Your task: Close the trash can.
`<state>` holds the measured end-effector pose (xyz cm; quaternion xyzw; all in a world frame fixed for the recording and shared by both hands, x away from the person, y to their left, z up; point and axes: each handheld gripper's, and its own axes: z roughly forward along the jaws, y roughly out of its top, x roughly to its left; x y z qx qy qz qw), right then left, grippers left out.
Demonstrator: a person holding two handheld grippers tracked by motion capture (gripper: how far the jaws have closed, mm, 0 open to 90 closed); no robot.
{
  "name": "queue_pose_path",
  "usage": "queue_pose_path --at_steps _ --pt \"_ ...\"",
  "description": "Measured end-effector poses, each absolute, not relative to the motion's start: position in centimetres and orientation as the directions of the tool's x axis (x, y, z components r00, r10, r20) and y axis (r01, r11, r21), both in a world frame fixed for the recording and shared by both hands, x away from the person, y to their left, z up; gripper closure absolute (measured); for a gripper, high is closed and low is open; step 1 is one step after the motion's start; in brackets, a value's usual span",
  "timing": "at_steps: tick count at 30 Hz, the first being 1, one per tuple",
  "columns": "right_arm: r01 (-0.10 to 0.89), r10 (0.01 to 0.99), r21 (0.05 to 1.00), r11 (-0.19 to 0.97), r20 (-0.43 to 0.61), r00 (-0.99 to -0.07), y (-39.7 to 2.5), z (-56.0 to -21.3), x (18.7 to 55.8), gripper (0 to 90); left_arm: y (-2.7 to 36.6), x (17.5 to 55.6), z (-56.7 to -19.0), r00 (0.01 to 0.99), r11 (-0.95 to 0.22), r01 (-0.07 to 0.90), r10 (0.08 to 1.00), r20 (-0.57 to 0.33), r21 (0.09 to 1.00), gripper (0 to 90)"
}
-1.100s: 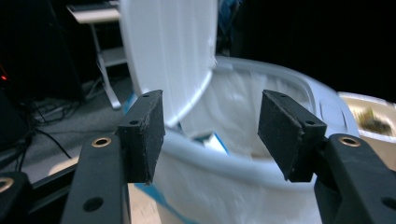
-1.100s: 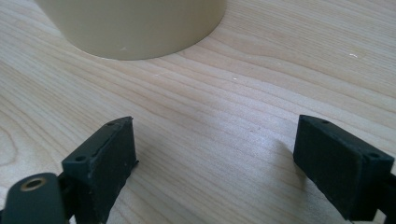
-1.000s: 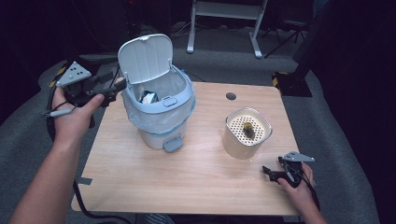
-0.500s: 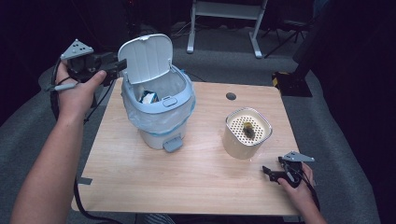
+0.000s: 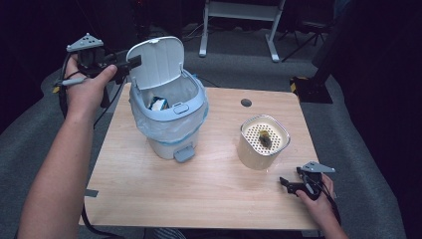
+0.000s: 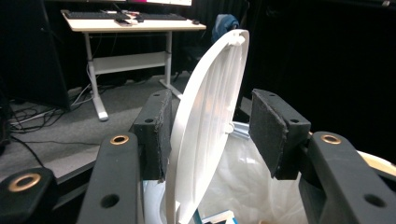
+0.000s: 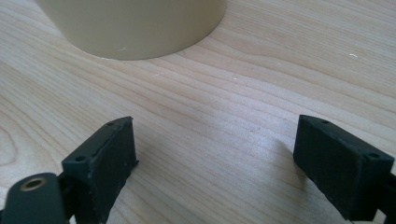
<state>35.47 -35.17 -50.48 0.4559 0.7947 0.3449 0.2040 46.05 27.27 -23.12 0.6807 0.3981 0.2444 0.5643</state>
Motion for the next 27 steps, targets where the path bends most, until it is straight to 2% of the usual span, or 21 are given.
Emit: queue_pose_path --at_steps 5,8,17,21,27 --pt "0.584 0.865 0.734 0.346 -0.009 -0.501 -35.2 -50.5 35.5 13.0 27.0 45.2 -23.1 0.596 -0.046 0.275 0.792 -0.133 0.960 52.2" --pt "0.584 0.865 0.734 0.346 -0.010 -0.501 -35.2 -50.5 35.5 13.0 26.5 44.1 -23.3 0.647 -0.083 0.276 0.753 -0.121 0.958 50.4" --pt "0.584 0.865 0.734 0.346 -0.010 -0.501 -35.2 -50.5 35.5 13.0 24.4 42.0 -24.8 0.718 -0.184 0.297 0.690 -0.092 0.937 49.3" --pt "0.584 0.865 0.734 0.346 -0.010 -0.501 -35.2 -50.5 35.5 13.0 23.0 41.8 -25.7 0.740 -0.191 0.341 0.658 -0.137 0.920 49.4" --pt "0.584 0.865 0.734 0.346 -0.010 -0.501 -35.2 -50.5 35.5 13.0 21.5 42.4 -26.7 0.747 -0.173 0.397 0.631 -0.208 0.901 54.9"
